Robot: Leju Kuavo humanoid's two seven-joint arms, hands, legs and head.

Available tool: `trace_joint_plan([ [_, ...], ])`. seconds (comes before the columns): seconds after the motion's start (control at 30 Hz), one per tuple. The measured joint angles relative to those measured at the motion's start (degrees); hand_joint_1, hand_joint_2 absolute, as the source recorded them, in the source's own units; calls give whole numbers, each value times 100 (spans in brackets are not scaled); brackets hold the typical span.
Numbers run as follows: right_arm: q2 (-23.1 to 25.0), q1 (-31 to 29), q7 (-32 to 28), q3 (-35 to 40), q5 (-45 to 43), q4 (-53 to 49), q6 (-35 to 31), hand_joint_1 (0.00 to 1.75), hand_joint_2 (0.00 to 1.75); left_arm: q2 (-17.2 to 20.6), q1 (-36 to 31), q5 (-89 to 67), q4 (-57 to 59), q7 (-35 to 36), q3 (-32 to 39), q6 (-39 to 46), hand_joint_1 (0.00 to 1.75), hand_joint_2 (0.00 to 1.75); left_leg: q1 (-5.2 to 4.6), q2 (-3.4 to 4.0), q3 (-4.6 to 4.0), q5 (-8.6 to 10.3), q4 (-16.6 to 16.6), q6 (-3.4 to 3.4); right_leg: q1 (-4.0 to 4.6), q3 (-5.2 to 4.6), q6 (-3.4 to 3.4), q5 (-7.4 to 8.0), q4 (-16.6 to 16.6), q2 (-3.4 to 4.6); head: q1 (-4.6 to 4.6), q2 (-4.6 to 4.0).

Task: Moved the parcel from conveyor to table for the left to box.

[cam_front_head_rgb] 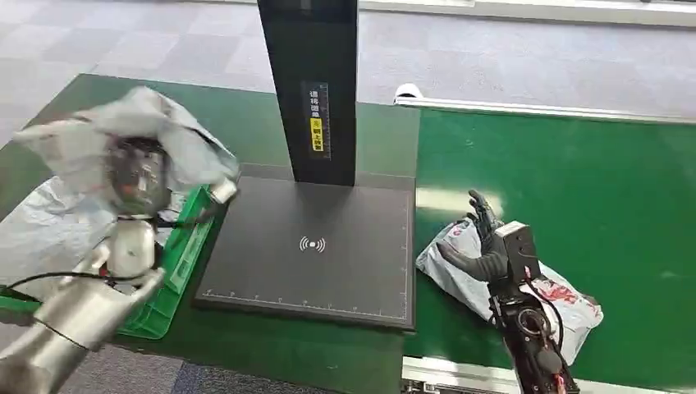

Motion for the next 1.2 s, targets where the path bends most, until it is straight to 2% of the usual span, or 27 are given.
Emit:
trace_joint_plan([
  [0.03,0,-10,-11,0,4,20,31,0,175,7,-22,2,127,-169,-511,-2,145,175,-7,12,1,-10,1,1,0,-4,0,0,-6,11,-2,2],
  [0.1,0,-47,-13,0,37,63,41,0,175,17,-34,2,366,-499,-1079,-11,143,175,-8,12,-5,-14,3,3,0,-19,2,-3,-9,12,-2,0],
  [0.3,24,-225,-15,9,61,218,44,0,175,-70,-23,2,747,-1048,-1152,-155,143,175,4,1,-12,-17,-1,0,11,-25,1,-9,-7,10,-4,2],
  [0.47,28,-248,-17,9,63,289,59,0,175,-114,-23,2,878,-1123,-1136,-155,143,175,9,2,-10,-16,-1,-1,17,-22,0,-9,-6,9,-2,2],
  [0.53,28,-250,-17,9,63,313,59,0,175,-129,-23,2,909,-1123,-1136,-155,138,175,9,1,-10,-16,0,-1,17,-20,0,-9,-6,9,-2,2],
  [0.57,28,-250,-17,11,63,324,59,0,175,-138,-23,2,922,-1123,-1134,-155,120,175,9,1,-10,-16,0,-1,17,-21,0,-9,-6,9,-4,2],
  [0.6,28,-252,-17,9,63,332,59,0,175,-142,-23,2,933,-1125,-1134,-155,61,175,9,2,-10,-16,0,-1,17,-21,0,-9,-6,8,-2,2],
  [0.63,28,-253,-20,11,63,341,59,0,175,-149,-23,2,946,-1143,-1134,-164,23,175,9,2,-10,-16,0,-1,17,-21,0,-9,-6,8,-4,2],
  [0.67,28,-253,-24,9,63,350,59,0,175,-160,-15,2,961,-1223,-1104,-222,0,175,9,2,-10,-16,0,-1,17,-21,0,-9,-6,8,-2,2],
  [0.77,33,-252,-41,9,72,365,39,0,175,-208,58,2,996,-1248,-912,-326,0,175,9,4,-10,-16,0,-2,17,-22,0,-9,-6,9,-4,2],
  [0.9,35,-180,-48,-7,96,345,-7,0,175,-221,52,2,1007,-214,-839,132,0,175,11,2,-8,-16,0,-2,19,-23,0,-9,-6,9,-4,2],
  [0.93,35,-141,-28,-9,98,323,-11,0,175,-208,-2,2,1005,65,-879,267,51,175,12,-1,-8,-15,0,-2,20,-23,0,-9,-6,8,-4,0],
  [0.97,35,-112,-9,-9,96,302,-15,0,175,-156,-99,2,983,90,-928,397,169,175,18,-2,-9,-13,0,-5,25,-23,-1,-8,-6,8,-4,2],
  [1.0,39,-90,4,-11,96,286,-18,0,175,-41,-241,2,903,103,-981,563,175,175,25,-1,-12,-11,1,-8,33,-24,-4,-6,-6,8,-2,0],
  [1.13,42,10,42,-15,76,221,-79,0,175,595,-922,2,306,116,-959,935,175,175,31,3,-11,-10,0,-11,40,-22,-8,-4,-4,9,-2,0],
  [1.2,42,99,44,-15,57,181,-116,0,175,944,-1056,2,-91,118,-783,1092,175,175,31,7,-10,-10,0,-12,40,-25,-10,-6,-4,10,-4,2],
])
